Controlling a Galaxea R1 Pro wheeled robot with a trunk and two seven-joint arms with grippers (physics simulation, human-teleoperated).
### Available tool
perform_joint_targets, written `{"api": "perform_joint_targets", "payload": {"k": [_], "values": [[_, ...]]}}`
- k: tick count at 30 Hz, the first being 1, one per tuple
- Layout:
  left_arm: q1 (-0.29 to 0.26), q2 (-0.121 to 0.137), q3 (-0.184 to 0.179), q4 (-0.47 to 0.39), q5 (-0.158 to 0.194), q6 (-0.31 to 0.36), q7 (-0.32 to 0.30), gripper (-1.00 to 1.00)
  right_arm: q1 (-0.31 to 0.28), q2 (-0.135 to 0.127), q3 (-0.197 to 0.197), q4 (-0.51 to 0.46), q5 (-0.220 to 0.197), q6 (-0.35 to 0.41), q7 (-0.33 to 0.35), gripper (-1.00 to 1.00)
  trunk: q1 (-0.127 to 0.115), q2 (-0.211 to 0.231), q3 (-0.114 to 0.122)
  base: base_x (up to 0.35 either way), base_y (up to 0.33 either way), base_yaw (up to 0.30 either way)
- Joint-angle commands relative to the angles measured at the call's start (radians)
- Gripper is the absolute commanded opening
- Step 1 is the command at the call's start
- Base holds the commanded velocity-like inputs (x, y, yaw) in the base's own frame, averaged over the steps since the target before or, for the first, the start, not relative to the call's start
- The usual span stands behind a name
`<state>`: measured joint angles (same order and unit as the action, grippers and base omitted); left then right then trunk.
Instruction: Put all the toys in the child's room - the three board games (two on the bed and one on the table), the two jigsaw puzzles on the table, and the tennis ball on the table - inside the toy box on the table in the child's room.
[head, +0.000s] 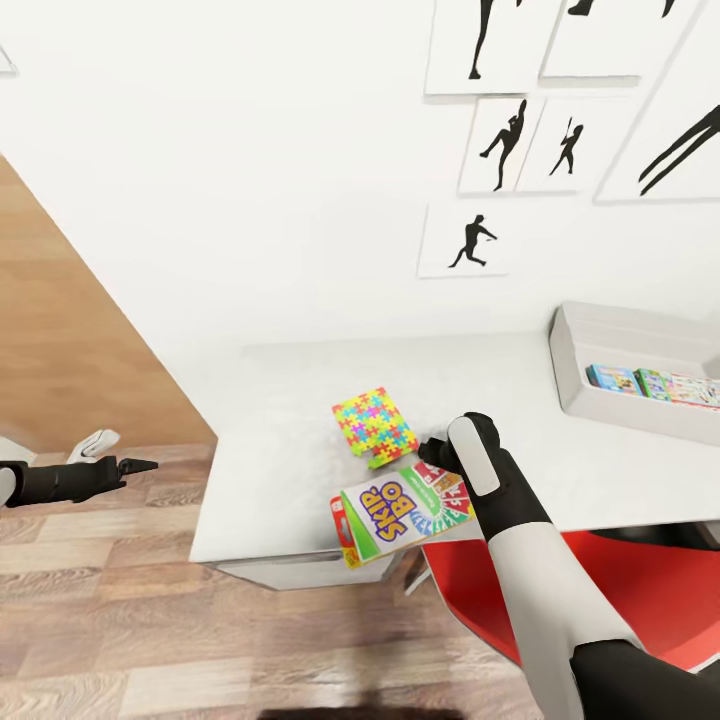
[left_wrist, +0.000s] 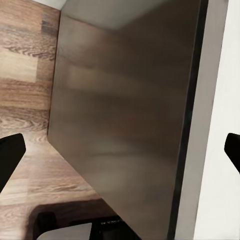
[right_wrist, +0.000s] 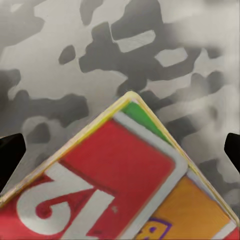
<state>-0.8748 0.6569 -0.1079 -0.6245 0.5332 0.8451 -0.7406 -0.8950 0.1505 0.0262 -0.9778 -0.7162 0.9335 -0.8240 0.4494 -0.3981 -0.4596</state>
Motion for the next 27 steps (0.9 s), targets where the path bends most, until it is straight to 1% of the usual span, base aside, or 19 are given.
{"api": "perform_joint_targets", "payload": {"k": [1,8,27], "values": [[-0.001,0.001,-0.004,0.000,0.005,0.005,0.000,1.00,-0.001,0.000,0.001,-0.001,-0.009,0.002,-0.010,1.00,0.001,-0.002,-0.002,-0.015,0.045,0.000],[-0.001,0.001,-0.004,0.000,0.005,0.005,0.000,1.00,-0.001,0.000,0.001,-0.001,-0.009,0.002,-0.010,1.00,0.001,-0.002,-0.002,-0.004,0.088,0.000],[-0.001,0.001,-0.004,0.000,0.005,0.005,0.000,1.00,-0.001,0.000,0.001,-0.001,-0.009,0.002,-0.010,1.00,0.001,-0.002,-0.002,-0.033,0.010,0.000]]}}
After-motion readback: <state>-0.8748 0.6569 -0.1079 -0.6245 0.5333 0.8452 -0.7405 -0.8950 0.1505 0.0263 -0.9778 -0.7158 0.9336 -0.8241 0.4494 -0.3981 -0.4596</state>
